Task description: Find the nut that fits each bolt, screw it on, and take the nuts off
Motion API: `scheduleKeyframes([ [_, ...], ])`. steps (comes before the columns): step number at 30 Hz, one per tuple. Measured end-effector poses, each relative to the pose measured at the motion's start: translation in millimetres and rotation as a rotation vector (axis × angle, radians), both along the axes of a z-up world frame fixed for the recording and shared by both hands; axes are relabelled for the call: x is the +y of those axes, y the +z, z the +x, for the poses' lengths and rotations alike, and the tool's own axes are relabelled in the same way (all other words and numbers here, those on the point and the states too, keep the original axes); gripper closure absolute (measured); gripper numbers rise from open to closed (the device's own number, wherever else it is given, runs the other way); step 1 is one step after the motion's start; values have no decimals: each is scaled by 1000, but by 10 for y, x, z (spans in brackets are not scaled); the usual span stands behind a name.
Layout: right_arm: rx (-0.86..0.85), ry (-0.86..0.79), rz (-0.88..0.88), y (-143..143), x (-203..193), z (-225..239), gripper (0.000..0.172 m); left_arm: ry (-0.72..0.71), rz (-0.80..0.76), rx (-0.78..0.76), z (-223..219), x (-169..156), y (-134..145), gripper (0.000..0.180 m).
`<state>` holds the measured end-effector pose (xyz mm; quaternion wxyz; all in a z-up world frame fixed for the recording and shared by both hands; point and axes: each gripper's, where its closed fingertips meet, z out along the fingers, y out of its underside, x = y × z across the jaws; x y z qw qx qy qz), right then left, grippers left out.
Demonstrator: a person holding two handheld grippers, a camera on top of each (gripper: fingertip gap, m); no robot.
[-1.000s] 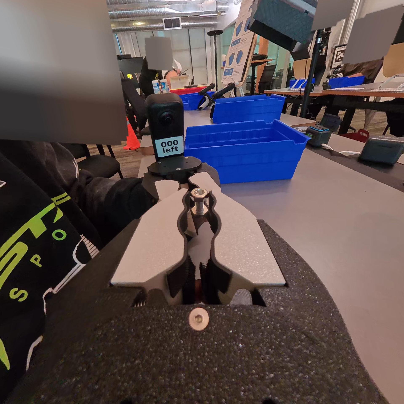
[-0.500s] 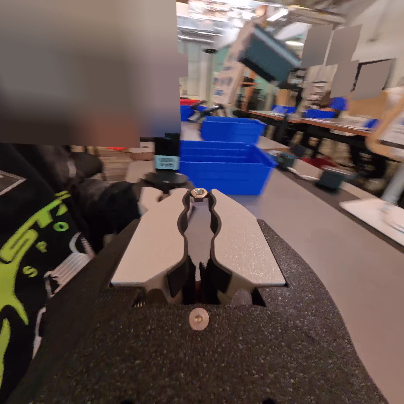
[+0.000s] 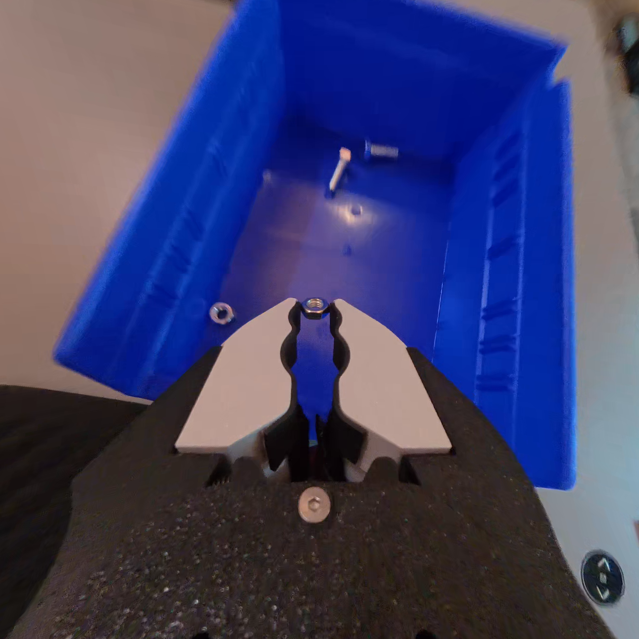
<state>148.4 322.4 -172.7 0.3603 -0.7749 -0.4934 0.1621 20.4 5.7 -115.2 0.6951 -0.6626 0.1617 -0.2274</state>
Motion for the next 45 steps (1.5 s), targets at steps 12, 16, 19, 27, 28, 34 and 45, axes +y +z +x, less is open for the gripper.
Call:
scheduleKeyframes([
  [12,-247,-32,-145,-507,24,118,155,11,-14,14,-11,16,-36,166],
  [16,-333,0,-195,-591,-4,150,155,11,-15,14,-12,15,-38,166],
  [19,-376,16,-222,-627,-6,158,155,11,-17,17,-9,15,-43,166],
  [27,-300,-2,-203,-516,28,120,141,14,-22,18,-15,20,-52,166],
  [28,-283,-11,-183,-471,41,115,139,14,-22,18,-14,22,-52,166],
  [34,-33,68,40,135,-113,-231,138,23,-27,18,-28,30,-60,166],
  [45,618,978,-72,1193,-2542,-1112,142,25,-31,19,-30,36,-71,166],
])
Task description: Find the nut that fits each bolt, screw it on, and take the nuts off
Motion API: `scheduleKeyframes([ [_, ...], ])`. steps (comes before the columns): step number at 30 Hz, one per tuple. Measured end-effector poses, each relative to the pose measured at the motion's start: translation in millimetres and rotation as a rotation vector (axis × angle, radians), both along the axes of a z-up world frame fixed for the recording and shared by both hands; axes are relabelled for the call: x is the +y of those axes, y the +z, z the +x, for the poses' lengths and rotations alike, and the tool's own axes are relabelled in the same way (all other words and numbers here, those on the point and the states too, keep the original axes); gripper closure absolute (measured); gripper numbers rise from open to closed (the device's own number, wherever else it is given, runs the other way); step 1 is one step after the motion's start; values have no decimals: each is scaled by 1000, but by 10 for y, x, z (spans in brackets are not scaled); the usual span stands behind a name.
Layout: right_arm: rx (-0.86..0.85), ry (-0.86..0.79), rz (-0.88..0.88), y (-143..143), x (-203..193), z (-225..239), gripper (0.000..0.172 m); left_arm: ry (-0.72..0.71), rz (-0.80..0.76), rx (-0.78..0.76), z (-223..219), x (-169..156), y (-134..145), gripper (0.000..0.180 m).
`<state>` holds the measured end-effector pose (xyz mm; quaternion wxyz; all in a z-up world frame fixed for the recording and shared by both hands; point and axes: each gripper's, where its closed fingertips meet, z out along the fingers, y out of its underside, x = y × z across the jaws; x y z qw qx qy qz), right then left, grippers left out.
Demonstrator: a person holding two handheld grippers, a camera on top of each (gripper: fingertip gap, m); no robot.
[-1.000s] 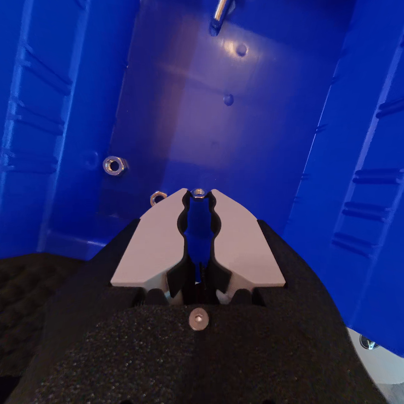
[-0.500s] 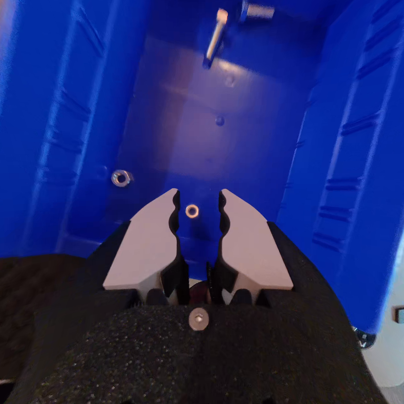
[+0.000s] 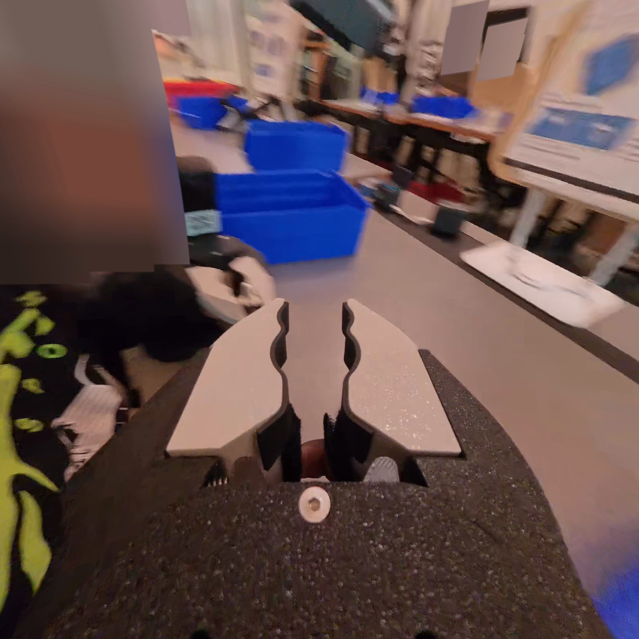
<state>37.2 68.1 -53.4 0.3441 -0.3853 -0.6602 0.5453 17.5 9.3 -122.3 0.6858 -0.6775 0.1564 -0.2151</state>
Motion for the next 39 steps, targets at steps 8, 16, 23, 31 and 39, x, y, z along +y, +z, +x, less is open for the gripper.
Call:
scheduleKeyframes([
  [8,-85,217,-18,-361,-763,-272,150,-4,0,11,14,-1,-7,166],
  [16,-97,202,-4,-451,-780,-361,158,-9,-2,19,26,-1,-13,165],
  [23,-85,188,-8,-409,-701,-343,164,16,12,14,2,15,2,157],
  [31,-44,-416,137,-14,1100,-162,164,109,5,-25,-145,69,16,128],
  [39,-296,-918,89,-528,3012,176,164,124,1,-46,-183,78,13,127],
])
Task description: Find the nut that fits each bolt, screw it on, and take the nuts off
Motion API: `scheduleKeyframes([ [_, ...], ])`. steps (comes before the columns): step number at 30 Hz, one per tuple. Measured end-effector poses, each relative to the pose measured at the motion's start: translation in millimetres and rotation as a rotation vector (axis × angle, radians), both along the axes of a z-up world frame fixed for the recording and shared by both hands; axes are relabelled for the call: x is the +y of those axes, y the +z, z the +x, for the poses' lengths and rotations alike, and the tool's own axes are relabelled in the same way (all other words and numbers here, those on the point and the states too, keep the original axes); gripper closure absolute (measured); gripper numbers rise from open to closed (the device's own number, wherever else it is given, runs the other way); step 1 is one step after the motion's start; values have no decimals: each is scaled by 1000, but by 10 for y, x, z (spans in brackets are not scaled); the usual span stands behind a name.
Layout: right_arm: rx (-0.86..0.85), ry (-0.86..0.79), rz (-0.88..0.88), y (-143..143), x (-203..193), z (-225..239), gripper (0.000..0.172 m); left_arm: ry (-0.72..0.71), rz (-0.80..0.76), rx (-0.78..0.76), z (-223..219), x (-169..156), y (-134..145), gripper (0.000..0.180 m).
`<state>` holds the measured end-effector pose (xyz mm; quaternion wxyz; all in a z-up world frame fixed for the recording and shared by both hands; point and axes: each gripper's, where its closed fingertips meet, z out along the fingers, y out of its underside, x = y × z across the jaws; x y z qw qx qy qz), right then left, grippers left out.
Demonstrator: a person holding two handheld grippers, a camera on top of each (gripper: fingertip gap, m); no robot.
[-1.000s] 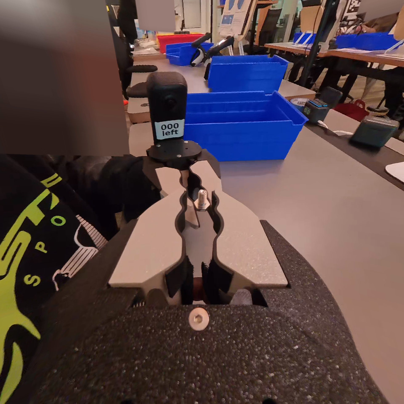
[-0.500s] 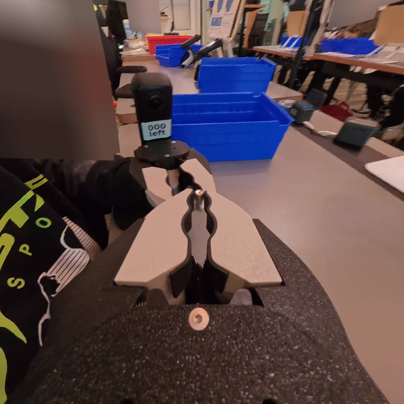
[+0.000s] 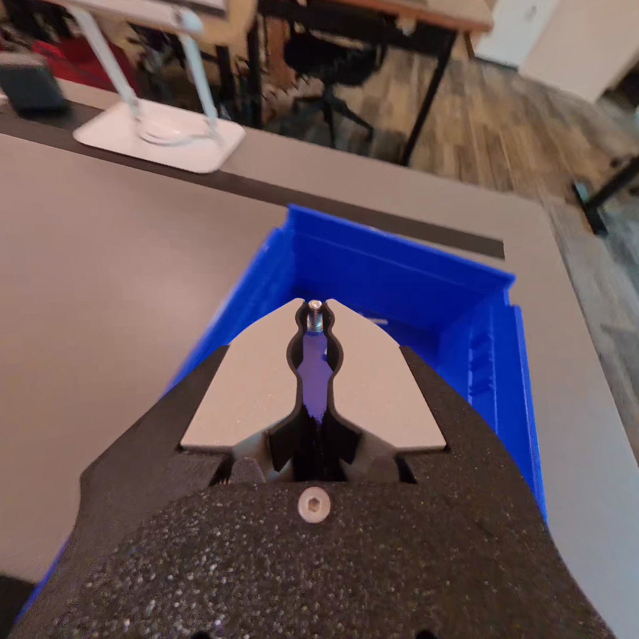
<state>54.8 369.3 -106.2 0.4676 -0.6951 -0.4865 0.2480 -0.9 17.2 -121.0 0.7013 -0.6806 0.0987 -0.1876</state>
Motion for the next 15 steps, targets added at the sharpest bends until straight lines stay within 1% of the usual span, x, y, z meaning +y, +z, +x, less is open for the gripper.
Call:
scheduleKeyframes([
  [4,-136,-121,-131,-551,431,55,163,0,-5,-12,-12,4,-4,127],
  [7,-215,-168,-198,-844,585,85,163,0,-6,-11,-12,4,-8,127],
  [10,-248,-198,-213,-979,669,113,163,2,-6,-18,-23,6,-7,127],
  [15,-268,-213,-223,-1085,703,136,163,1,-9,-20,-24,7,-11,127],
])
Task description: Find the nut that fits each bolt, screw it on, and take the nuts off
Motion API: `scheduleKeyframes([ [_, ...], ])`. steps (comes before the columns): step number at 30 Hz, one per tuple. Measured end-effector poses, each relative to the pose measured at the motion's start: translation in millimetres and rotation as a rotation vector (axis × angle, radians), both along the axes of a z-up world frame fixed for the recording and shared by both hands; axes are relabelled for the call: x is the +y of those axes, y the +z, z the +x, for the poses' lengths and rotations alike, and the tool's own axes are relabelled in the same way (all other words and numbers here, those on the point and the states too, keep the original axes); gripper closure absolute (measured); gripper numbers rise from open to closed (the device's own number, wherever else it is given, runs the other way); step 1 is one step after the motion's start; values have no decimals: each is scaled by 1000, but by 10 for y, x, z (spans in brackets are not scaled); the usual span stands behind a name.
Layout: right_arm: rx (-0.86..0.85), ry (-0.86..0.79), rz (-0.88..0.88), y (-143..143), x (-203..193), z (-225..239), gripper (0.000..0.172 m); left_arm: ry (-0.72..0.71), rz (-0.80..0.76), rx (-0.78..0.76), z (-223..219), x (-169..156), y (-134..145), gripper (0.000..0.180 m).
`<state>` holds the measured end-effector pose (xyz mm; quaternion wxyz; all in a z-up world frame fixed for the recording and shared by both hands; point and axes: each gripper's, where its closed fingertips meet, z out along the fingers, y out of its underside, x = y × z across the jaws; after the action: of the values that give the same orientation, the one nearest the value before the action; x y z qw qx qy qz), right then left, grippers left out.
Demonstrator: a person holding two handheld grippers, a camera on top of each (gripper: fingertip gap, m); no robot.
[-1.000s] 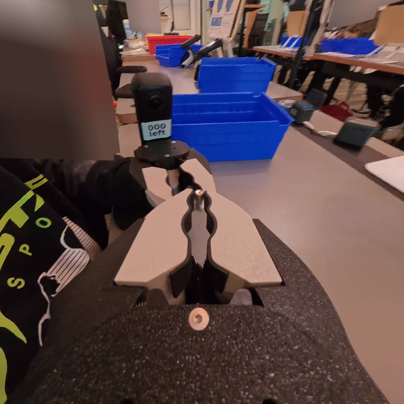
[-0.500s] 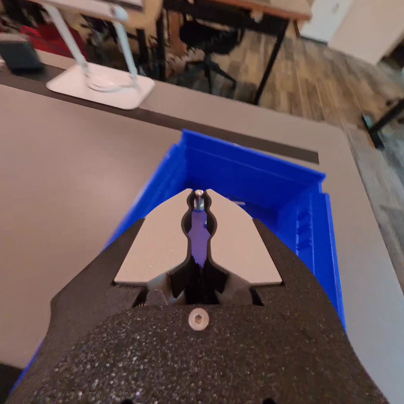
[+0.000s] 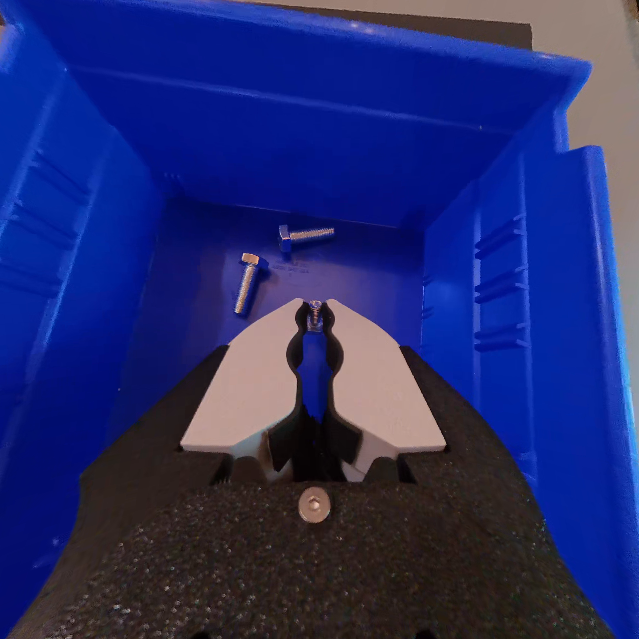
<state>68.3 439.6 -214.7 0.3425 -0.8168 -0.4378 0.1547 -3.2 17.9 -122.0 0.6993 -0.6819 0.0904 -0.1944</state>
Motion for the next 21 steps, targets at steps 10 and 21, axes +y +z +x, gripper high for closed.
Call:
scheduleKeyframes([
  [10,-4,-10,-12,-35,-16,36,159,1,1,6,4,-4,0,127],
  [21,708,355,241,1652,-1567,-195,137,6,-5,13,2,3,-8,127],
])
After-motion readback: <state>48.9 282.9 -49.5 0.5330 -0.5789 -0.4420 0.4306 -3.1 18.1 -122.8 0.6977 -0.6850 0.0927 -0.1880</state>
